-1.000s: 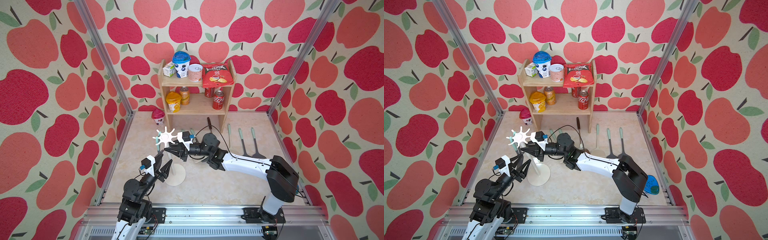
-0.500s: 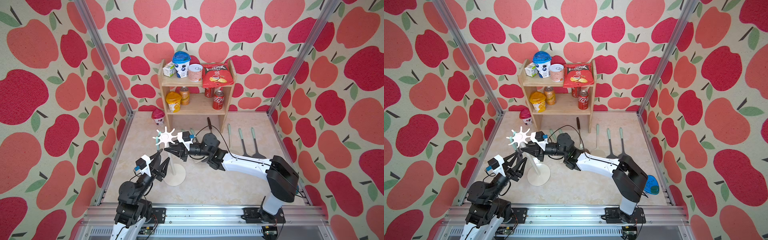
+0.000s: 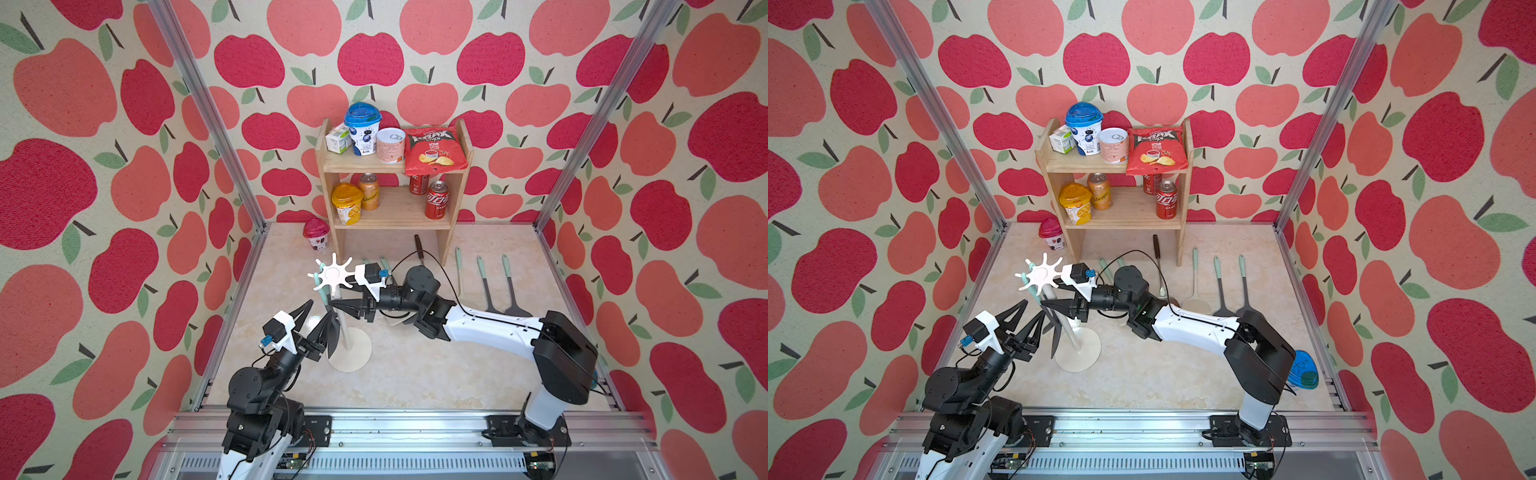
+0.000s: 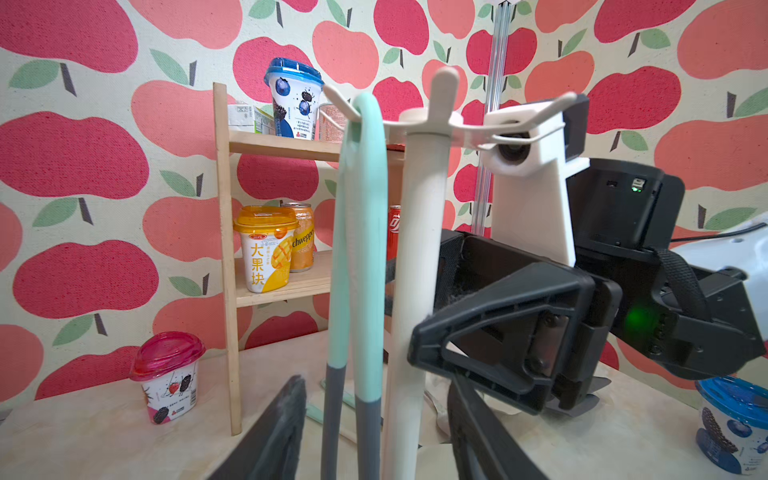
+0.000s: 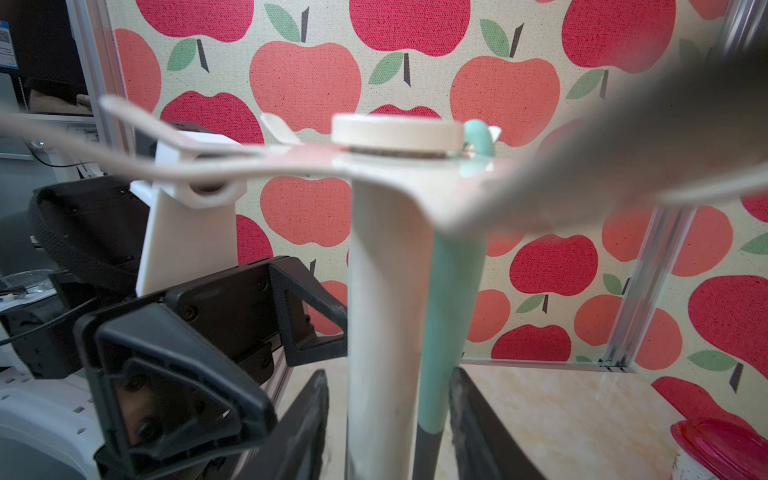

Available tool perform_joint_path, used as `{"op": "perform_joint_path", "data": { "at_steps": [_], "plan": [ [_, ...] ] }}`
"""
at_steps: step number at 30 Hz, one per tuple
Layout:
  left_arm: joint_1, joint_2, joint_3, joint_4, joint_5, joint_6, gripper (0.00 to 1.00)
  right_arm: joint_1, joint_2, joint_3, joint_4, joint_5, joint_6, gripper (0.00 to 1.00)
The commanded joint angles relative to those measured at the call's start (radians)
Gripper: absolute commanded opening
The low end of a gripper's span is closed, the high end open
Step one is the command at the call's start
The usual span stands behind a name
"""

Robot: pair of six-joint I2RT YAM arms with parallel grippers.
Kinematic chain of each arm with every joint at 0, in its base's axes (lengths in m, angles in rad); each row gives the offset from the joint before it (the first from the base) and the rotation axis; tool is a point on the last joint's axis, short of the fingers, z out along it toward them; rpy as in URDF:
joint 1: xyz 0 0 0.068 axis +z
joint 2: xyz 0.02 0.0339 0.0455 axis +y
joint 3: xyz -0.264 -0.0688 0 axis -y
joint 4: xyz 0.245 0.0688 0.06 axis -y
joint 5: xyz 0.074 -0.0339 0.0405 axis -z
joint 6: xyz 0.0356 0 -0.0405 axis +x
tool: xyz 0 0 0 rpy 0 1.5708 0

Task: Take the spatula off the kitchen utensil rack
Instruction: Take off the spatula from the rack.

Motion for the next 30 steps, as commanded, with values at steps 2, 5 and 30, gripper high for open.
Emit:
{"op": "perform_joint_path", "data": {
  "at_steps": [2, 5, 30],
  "plan": [
    [0.003, 0.044, 0.024, 0.026, -0.042, 0.049, 0.58, 0.0, -0.023, 0.022, 0.015, -0.01, -0.01, 0.56],
    [0.003, 0.077, 0.022, 0.045, -0.032, 0.048, 0.58, 0.0, -0.034, 0.03, 0.006, -0.011, -0.022, 0.59],
    [0.003, 0.103, 0.018, 0.076, -0.055, 0.055, 0.46, -0.023, -0.212, -0.169, -0.084, 0.034, -0.032, 0.61]
  ]
}}
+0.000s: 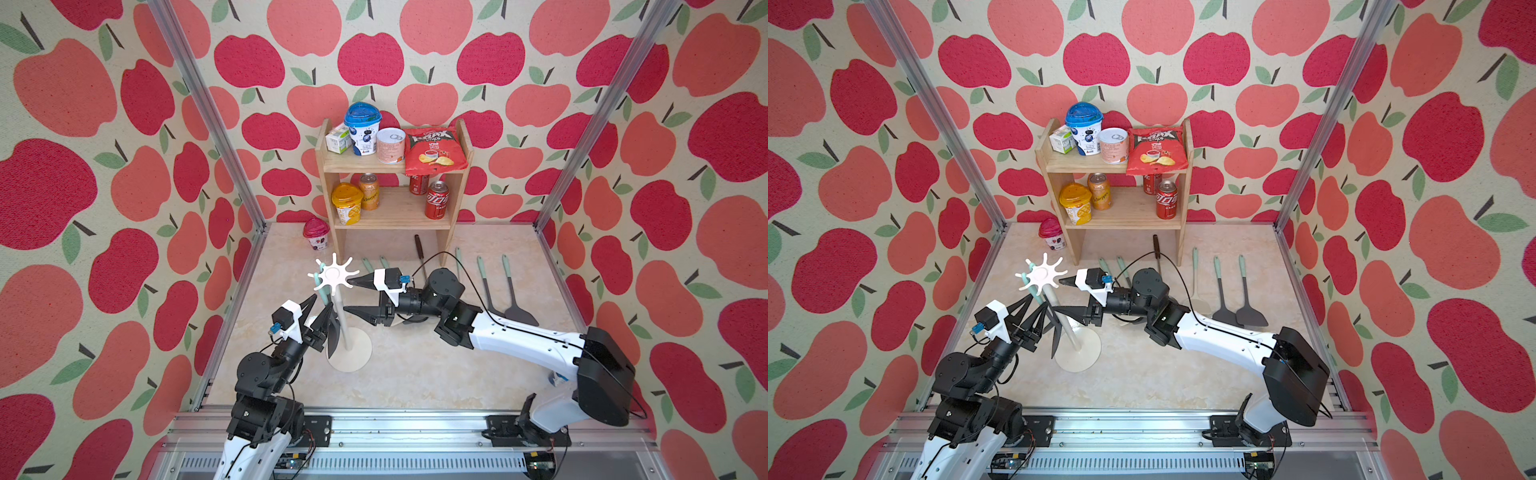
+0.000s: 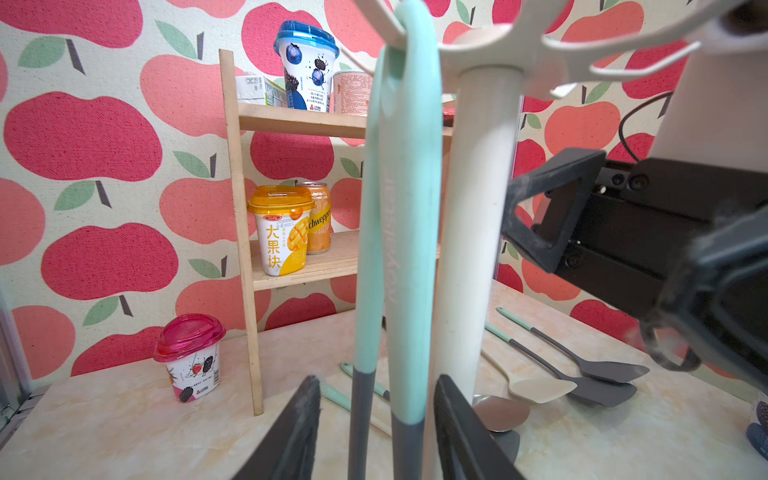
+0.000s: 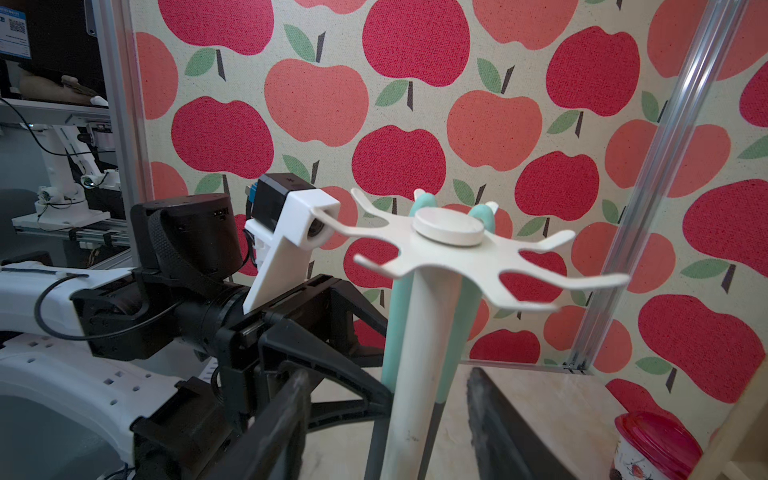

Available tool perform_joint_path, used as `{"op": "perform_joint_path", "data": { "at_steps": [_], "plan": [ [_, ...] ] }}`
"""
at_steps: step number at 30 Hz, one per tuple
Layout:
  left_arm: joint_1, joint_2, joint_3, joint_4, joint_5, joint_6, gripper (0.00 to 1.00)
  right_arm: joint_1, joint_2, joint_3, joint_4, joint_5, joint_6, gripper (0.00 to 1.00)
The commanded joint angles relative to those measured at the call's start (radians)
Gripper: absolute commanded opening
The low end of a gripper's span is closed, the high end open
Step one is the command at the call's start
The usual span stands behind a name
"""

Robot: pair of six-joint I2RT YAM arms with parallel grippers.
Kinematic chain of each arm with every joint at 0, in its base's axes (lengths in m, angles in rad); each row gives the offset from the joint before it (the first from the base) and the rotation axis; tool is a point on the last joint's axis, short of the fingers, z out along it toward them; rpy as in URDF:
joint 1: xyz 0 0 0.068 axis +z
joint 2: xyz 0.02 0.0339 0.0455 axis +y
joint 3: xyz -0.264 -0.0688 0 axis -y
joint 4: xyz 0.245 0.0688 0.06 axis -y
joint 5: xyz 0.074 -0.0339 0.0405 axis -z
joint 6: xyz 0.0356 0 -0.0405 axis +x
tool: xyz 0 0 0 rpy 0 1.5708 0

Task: Take the spatula off the kitchen utensil rack
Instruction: Take off the spatula from the rack.

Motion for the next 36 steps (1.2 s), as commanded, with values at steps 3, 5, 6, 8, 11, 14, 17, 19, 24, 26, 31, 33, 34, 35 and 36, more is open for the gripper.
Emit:
{"op": "perform_joint_path", "data": {
  "at_steps": [3, 5, 6, 8, 11, 14, 17, 19, 24, 26, 31, 33, 34, 35, 36],
  "plan": [
    [0.002, -0.003, 0.027, 0.023, -0.012, 0.023, 0.43, -0.019, 0.017, -0.077, 0.077, -0.013, 0.067, 0.59],
    [0.003, 0.01, 0.033, 0.028, -0.005, 0.026, 0.41, -0.021, 0.047, -0.095, 0.139, -0.021, 0.089, 0.57],
    [0.003, 0.017, 0.036, 0.031, 0.001, 0.027, 0.41, -0.023, 0.064, -0.1, 0.165, -0.028, 0.099, 0.56],
    [0.003, 0.034, 0.042, 0.04, 0.02, 0.026, 0.4, -0.025, 0.096, -0.105, 0.219, -0.038, 0.118, 0.54],
    [0.003, 0.054, 0.05, 0.048, 0.044, 0.024, 0.39, -0.023, 0.14, -0.097, 0.293, -0.051, 0.149, 0.5],
    [0.003, 0.069, 0.052, 0.061, 0.058, 0.027, 0.35, -0.016, 0.172, -0.082, 0.328, -0.063, 0.164, 0.46],
    [0.003, 0.079, 0.057, 0.061, 0.069, 0.026, 0.27, -0.009, 0.184, -0.089, 0.343, -0.04, 0.15, 0.43],
    [0.002, 0.077, 0.056, 0.058, 0.072, 0.024, 0.24, -0.006, 0.191, -0.093, 0.351, -0.025, 0.146, 0.42],
    [0.003, 0.067, 0.048, 0.061, 0.075, 0.023, 0.18, -0.004, 0.226, -0.092, 0.401, -0.005, 0.169, 0.4],
    [0.001, 0.068, 0.05, 0.063, 0.078, 0.023, 0.15, 0.001, 0.242, -0.077, 0.399, -0.003, 0.173, 0.4],
    [0.001, 0.073, 0.053, 0.061, 0.083, 0.029, 0.07, 0.013, 0.277, -0.052, 0.412, 0.0, 0.177, 0.39],
    [0.002, 0.074, 0.054, 0.059, 0.084, 0.031, 0.03, 0.015, 0.281, -0.044, 0.41, -0.001, 0.18, 0.37],
    [0.003, 0.073, 0.055, 0.057, 0.086, 0.031, 0.01, 0.017, 0.285, -0.041, 0.407, -0.003, 0.18, 0.35],
    [0.003, 0.075, 0.055, 0.055, 0.086, 0.032, 0.01, 0.02, 0.287, -0.037, 0.404, -0.005, 0.18, 0.33],
    [0.003, 0.073, 0.054, 0.056, 0.085, 0.032, 0.0, 0.019, 0.29, -0.035, 0.402, -0.005, 0.182, 0.31]
  ]
}}
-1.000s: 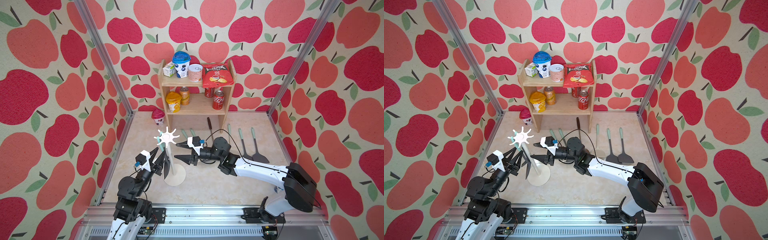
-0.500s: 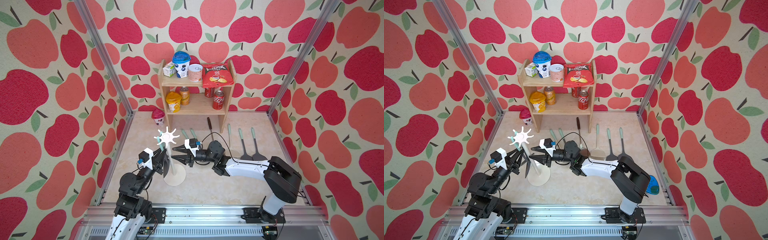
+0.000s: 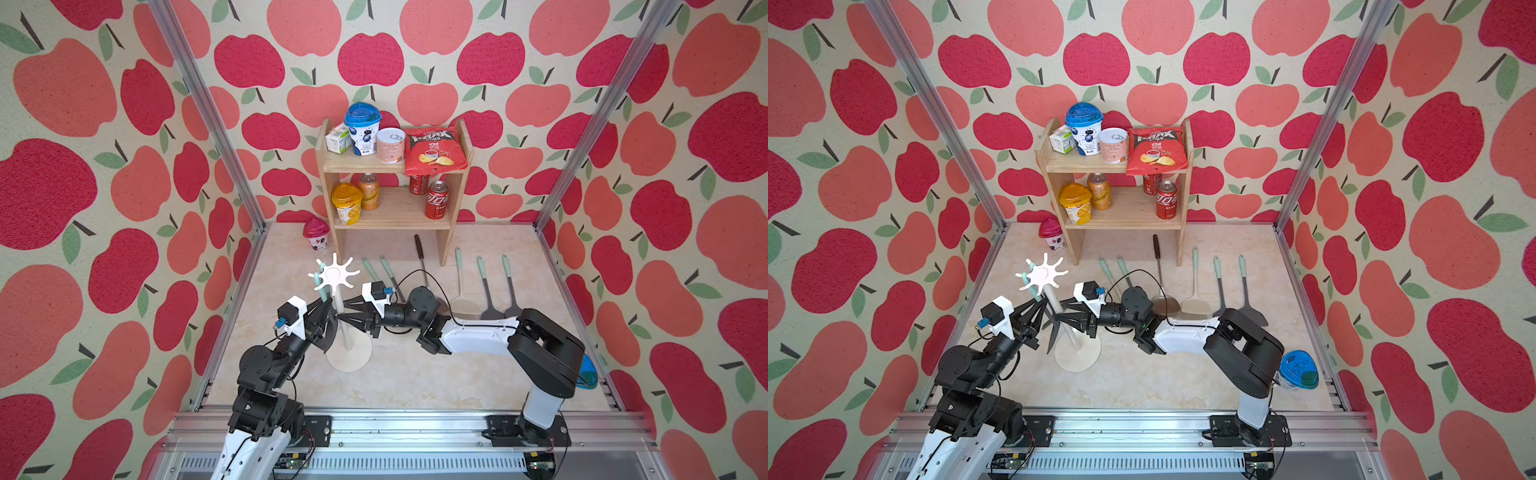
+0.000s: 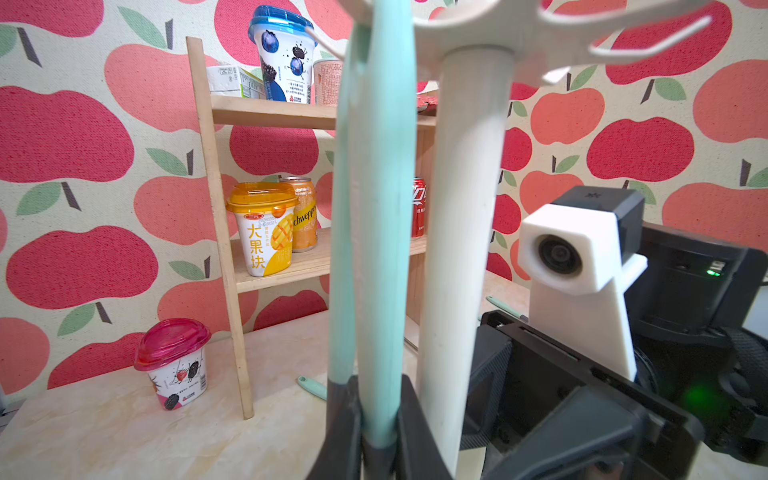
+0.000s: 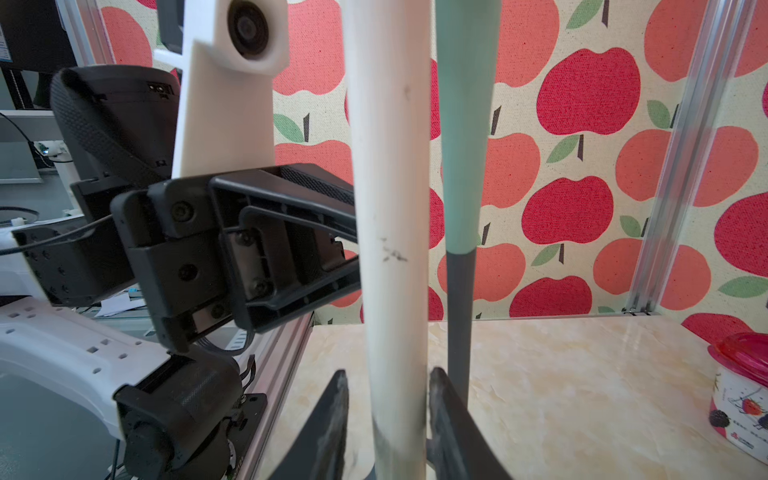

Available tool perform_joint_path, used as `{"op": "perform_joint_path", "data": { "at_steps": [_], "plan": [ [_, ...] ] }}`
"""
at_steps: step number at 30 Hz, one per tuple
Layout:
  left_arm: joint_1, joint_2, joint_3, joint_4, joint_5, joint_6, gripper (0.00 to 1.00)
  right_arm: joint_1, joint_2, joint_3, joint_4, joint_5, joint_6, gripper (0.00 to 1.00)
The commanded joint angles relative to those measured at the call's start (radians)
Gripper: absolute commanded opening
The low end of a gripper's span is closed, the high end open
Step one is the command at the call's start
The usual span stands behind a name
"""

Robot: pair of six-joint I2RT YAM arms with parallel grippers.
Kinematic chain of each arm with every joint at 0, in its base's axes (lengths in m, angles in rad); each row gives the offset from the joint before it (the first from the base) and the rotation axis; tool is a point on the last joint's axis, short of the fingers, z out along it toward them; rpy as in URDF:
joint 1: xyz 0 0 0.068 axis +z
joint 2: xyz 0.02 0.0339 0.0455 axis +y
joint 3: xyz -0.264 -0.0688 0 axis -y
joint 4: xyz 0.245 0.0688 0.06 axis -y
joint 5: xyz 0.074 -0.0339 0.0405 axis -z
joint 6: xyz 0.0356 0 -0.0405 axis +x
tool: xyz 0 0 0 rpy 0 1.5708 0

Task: Take the spatula off the kitchen utensil rack
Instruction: Take off the spatula from the rack.

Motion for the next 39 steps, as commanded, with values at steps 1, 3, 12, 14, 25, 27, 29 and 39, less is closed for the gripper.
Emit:
{"op": "perform_joint_path", "data": {
  "at_steps": [1, 3, 12, 14, 25, 27, 29, 39],
  "plan": [
    [0.002, 0.0, 0.034, 0.029, 0.025, 0.013, 0.0, 0.011, 0.015, 0.042, 0.032, 0.005, 0.014, 0.3],
    [0.002, 0.001, 0.034, 0.03, 0.027, 0.012, 0.0, 0.014, 0.02, 0.048, 0.024, 0.005, 0.011, 0.26],
    [0.003, -0.074, 0.024, 0.027, -0.08, 0.008, 0.0, 0.022, 0.027, 0.05, -0.035, 0.036, -0.042, 0.05],
    [0.003, -0.11, 0.012, 0.039, -0.125, 0.011, 0.0, 0.022, 0.019, 0.052, -0.057, 0.043, -0.054, 0.04],
    [0.003, -0.156, 0.013, 0.068, -0.21, 0.047, 0.0, 0.021, 0.004, 0.05, -0.091, 0.072, -0.073, 0.04],
    [0.002, -0.16, 0.014, 0.06, -0.229, 0.057, 0.0, 0.022, 0.003, 0.047, -0.09, 0.078, -0.073, 0.04],
    [0.002, -0.163, 0.01, 0.054, -0.259, 0.065, 0.0, 0.022, -0.001, 0.041, -0.085, 0.078, -0.071, 0.03],
    [0.004, -0.155, -0.044, 0.037, -0.369, 0.014, 0.0, 0.021, -0.011, 0.033, -0.096, 0.09, -0.071, 0.03]
  ]
}}
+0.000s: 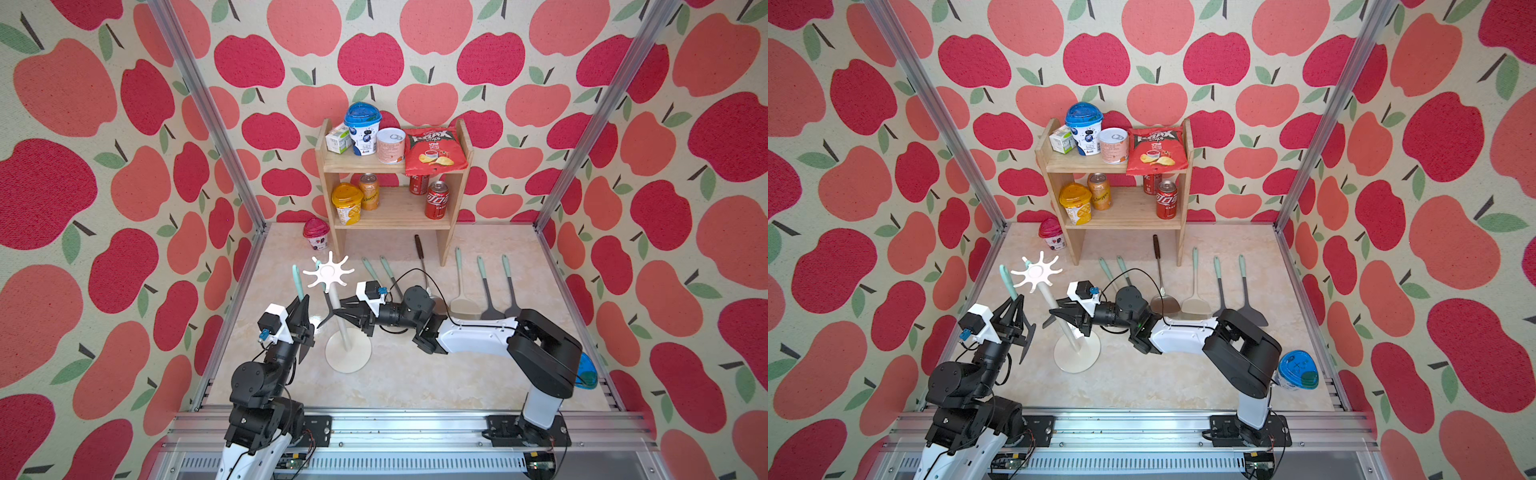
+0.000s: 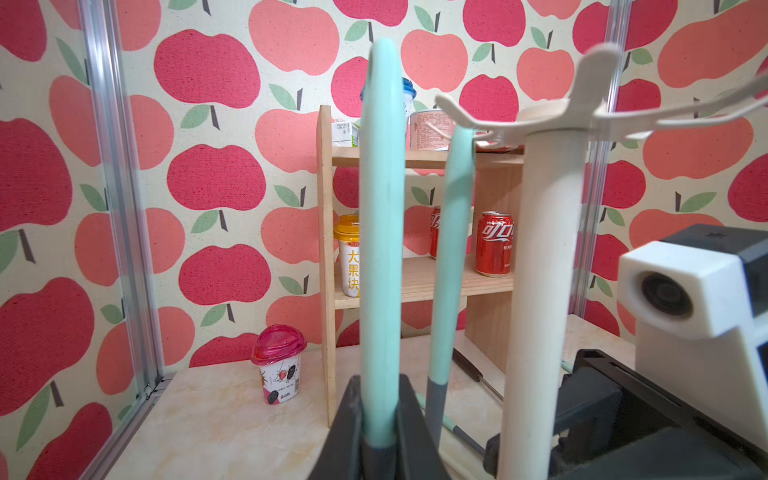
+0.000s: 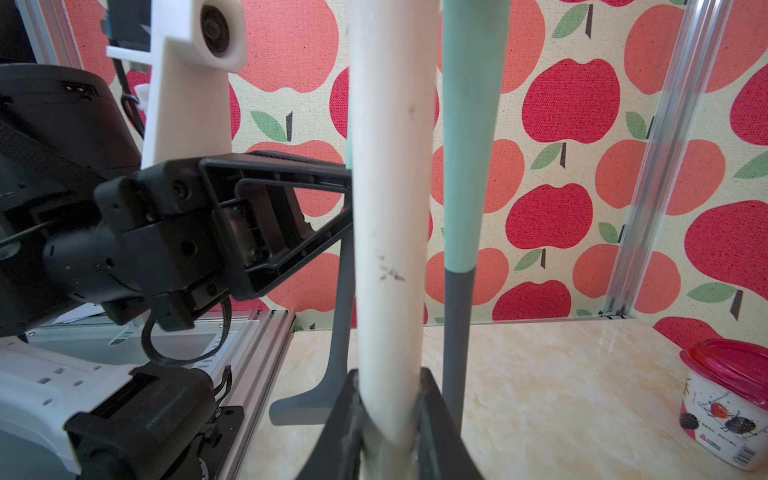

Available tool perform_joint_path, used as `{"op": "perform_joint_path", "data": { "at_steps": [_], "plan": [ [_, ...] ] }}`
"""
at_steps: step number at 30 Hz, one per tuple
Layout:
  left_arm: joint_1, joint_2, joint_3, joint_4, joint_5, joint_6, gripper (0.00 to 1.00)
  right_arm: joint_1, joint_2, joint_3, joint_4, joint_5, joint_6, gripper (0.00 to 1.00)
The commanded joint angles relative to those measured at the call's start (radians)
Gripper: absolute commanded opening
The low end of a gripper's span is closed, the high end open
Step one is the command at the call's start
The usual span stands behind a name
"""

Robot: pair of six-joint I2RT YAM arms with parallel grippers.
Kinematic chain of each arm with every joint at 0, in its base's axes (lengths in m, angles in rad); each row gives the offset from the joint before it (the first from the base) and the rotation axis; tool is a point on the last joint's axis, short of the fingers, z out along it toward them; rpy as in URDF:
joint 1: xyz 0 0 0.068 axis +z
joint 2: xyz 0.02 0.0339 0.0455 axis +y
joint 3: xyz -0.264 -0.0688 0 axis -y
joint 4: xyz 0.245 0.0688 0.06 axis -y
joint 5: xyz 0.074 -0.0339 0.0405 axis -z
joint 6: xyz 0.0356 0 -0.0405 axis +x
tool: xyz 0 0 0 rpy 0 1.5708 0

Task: Take the spatula off the kitchen utensil rack
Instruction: Take off the spatula from the rack, then place the spatula at the center of the board.

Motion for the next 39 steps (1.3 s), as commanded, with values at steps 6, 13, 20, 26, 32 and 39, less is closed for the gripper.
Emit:
{"op": "perform_joint_path", "data": {
  "at_steps": [6, 13, 20, 26, 32, 39],
  "plan": [
    [0.007, 0.021, 0.031, 0.04, -0.168, -0.046, 0.0, 0.003, -0.018, -0.005, -0.043, 0.012, -0.011, 0.03],
    [0.019, 0.205, 0.155, 0.03, -0.318, -0.051, 0.0, 0.002, -0.022, -0.009, -0.04, 0.005, -0.005, 0.03],
    [0.136, 0.481, 0.376, -0.044, -0.325, -0.038, 0.0, 0.002, -0.029, -0.009, -0.041, -0.009, -0.001, 0.04],
    [0.358, 0.741, 0.7, -0.349, -0.077, -0.018, 0.0, 0.002, -0.037, -0.022, -0.034, -0.013, 0.005, 0.04],
    [0.479, 0.978, 1.018, -0.598, 0.102, 0.045, 0.0, 0.002, -0.037, -0.02, -0.04, -0.034, 0.004, 0.04],
    [0.478, 1.234, 1.312, -0.837, 0.105, 0.189, 0.0, -0.001, -0.058, -0.037, -0.044, -0.038, -0.005, 0.04]
  ]
}}
